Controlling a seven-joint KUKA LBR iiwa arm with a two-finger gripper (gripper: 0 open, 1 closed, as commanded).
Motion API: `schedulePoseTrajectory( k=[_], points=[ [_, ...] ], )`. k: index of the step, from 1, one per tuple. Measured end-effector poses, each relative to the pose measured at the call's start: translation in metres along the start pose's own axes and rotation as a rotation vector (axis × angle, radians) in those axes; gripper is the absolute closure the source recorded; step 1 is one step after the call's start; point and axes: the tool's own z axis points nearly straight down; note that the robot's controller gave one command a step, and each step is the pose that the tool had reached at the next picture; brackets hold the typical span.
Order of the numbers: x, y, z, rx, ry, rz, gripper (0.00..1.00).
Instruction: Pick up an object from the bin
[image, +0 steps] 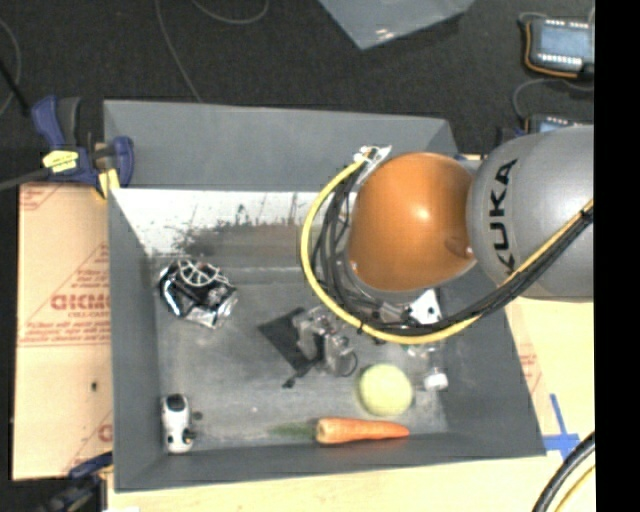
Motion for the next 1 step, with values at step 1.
schedulePoseTrajectory(
  k=[1],
  points=[
    [-0.001,0.0059,-0.1289,0.003,-0.013,0.01,1.0]
  ],
)
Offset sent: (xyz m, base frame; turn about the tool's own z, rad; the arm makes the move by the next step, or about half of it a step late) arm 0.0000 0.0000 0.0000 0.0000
